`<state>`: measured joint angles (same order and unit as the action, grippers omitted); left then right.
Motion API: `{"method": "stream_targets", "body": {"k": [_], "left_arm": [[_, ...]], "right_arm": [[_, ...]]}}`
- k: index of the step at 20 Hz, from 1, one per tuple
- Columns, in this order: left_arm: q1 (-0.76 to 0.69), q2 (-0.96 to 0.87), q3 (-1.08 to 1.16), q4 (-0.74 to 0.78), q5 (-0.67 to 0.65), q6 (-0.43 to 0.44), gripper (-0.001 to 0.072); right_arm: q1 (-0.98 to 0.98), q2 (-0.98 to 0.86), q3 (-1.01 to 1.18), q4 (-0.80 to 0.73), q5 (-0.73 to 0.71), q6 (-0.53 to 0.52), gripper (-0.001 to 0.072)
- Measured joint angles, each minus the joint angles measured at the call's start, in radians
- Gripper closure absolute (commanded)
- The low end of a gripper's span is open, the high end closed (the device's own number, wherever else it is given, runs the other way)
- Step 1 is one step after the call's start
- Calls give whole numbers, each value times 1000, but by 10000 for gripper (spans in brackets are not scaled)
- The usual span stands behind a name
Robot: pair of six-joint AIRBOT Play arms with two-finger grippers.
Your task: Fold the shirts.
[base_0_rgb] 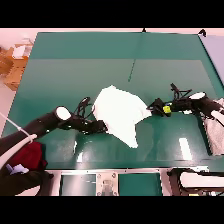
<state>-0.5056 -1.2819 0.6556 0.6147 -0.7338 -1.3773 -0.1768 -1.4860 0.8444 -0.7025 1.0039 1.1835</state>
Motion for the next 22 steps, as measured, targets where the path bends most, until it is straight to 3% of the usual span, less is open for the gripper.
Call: {"method": "stream_targets", "body": {"k": [2, 3, 4, 5, 12, 18, 22], "left_arm": [[-12, -36, -11, -48, 46, 14, 629], [-16, -50, -14, -69, 61, 27, 683], [-18, -59, -13, -96, 73, 48, 683], [-20, -66, -8, -116, 84, 66, 684], [66, 32, 185, -82, -20, 140, 685], [260, 309, 551, 18, -157, 126, 685], [318, 389, 829, 97, -266, 123, 685]], "right_arm": [[28, -26, 21, 5, 1, -5, 468], [38, -34, 29, 6, 1, -8, 554], [45, -41, 36, 3, 0, -10, 665], [48, -46, 43, 1, 1, -12, 690], [-7, 43, 217, 11, 142, -29, 691], [-110, 376, 504, 30, 256, 0, 690], [-150, 594, 673, 26, 253, 5, 690]]}}
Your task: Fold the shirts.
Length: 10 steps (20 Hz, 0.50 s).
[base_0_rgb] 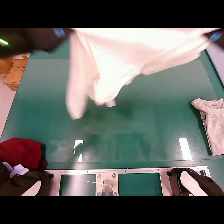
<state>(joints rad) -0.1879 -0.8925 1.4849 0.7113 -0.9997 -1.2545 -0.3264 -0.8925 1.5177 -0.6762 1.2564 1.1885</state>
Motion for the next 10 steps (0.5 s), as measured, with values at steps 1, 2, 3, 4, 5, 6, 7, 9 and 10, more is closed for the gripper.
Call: {"method": "stream_targets", "body": {"k": [1, 2, 3, 4, 5, 6, 7, 9, 10], "left_arm": [[6, 8, 51, 18, -12, -1, 684], [11, 13, 93, 33, -23, -2, 685], [14, 18, 130, 45, -34, -4, 685], [16, 21, 156, 55, -43, -3, 684], [18, 22, 174, 63, -51, -4, 684], [19, 20, 187, 72, -64, -4, 684], [20, 14, 195, 82, -76, -4, 685], [21, -16, 192, 98, -105, -3, 684], [21, -43, 174, 103, -122, -3, 684]], "right_arm": [[-5, 45, 29, -6, -16, 1, 690], [-8, 81, 48, -13, -32, 1, 690], [-11, 113, 63, -19, -47, 2, 690], [-13, 135, 72, -24, -57, 2, 690], [-14, 153, 79, -27, -64, 2, 690], [-15, 166, 80, -30, -68, 2, 690], [-15, 174, 72, -32, -68, 3, 690], [-16, 183, 21, -34, -64, 4, 690], [-16, 185, -29, -35, -63, 4, 690]]}}
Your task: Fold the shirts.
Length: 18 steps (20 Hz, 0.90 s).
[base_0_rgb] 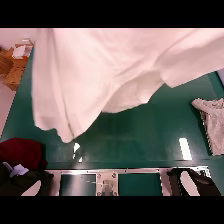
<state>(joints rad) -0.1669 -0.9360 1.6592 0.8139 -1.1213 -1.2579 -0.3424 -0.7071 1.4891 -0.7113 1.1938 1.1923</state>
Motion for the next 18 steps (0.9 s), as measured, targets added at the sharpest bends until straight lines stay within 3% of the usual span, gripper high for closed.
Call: {"method": "stream_targets", "body": {"k": [5, 6, 7, 12, 18], "left_arm": [[-6, -210, -231, -36, -19, 45, 666], [-15, -271, -290, -56, 3, 65, 356], [-26, -330, -333, -74, 28, 78, -10], [-15, -552, -399, -187, 29, 68, -4], [49, -526, -480, -111, -263, -78, -4]], "right_arm": [[7, -15, -439, -7, -64, -20, 690], [10, -29, -539, -7, -94, -27, 690], [13, -47, -632, -7, -130, -35, 690], [10, -192, -883, -6, -262, -95, 690], [-27, -319, -843, -3, -306, -125, 690]]}}
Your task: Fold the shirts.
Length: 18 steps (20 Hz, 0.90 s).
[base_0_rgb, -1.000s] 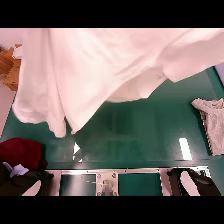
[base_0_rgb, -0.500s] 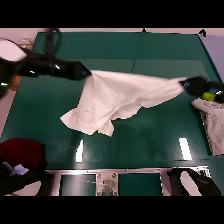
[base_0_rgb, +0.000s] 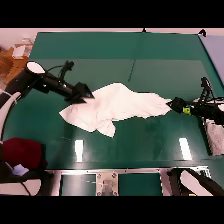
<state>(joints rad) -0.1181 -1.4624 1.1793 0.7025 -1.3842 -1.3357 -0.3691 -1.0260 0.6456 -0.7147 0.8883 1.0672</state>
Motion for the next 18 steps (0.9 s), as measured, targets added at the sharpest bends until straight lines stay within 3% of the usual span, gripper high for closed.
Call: {"method": "stream_targets", "body": {"k": [3, 11, 12, 13, 15, 16, 18], "left_arm": [[-77, 91, -183, 54, 65, -67, -4], [-448, 116, -451, -46, 628, -190, -3], [-479, 106, -456, -75, 675, -197, 50], [-504, 95, -460, -91, 710, -205, 277], [-533, 76, -470, -98, 764, -217, 589], [-543, 71, -471, -97, 783, -218, 681], [-554, 66, -471, -100, 814, -219, 683]], "right_arm": [[-4, -33, 17, 0, -6, -5, 690], [-7, -56, 26, 0, -10, -7, 690], [-7, -56, 26, 0, -10, -9, 690], [-7, -57, 26, 0, -10, -13, 690], [-7, -57, 26, 1, -10, -18, 690], [-7, -58, 26, 1, -10, -20, 690], [-7, -58, 26, 3, -10, -23, 690]]}}
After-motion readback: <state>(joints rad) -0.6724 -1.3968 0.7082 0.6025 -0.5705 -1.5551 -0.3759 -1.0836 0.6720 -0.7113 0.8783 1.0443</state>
